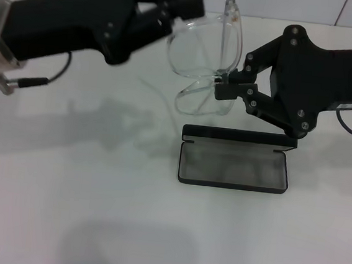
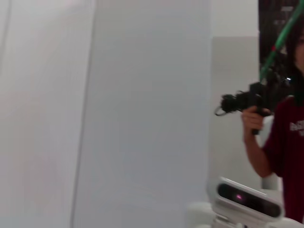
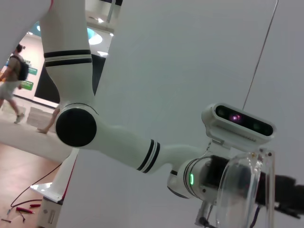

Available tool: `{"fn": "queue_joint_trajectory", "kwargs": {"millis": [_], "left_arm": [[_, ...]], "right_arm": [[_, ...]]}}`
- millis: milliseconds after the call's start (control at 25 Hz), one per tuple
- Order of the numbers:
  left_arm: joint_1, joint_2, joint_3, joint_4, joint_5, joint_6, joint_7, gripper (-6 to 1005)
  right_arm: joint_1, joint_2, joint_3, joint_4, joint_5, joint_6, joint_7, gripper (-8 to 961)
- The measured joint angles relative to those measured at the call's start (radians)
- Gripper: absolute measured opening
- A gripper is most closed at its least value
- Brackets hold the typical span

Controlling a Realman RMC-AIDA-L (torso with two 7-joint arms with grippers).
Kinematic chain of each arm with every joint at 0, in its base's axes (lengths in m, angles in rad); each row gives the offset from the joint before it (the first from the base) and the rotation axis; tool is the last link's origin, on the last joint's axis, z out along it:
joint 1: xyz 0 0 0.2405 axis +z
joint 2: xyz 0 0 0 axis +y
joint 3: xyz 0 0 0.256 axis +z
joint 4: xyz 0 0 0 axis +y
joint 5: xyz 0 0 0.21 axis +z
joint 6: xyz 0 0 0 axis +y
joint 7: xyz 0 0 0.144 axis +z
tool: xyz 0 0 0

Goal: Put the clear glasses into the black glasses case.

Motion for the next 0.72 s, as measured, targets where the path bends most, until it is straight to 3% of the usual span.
{"fn": "queue_joint_trajectory", "kwargs": {"millis": [320, 720], "left_arm": [[0.007, 0.002, -0.103, -0.038, 0.014, -0.095, 0.028, 183], [-0.013, 0.009, -0.116, -0.103, 0.067, -0.28, -0.04, 183]], "right_arm": [[-0.045, 0.0, -0.002, -0.036, 0.022, -0.018, -0.073, 50], [-0.111, 0.002, -0.028, -0.19, 0.063, -0.048, -0.143, 49]]}}
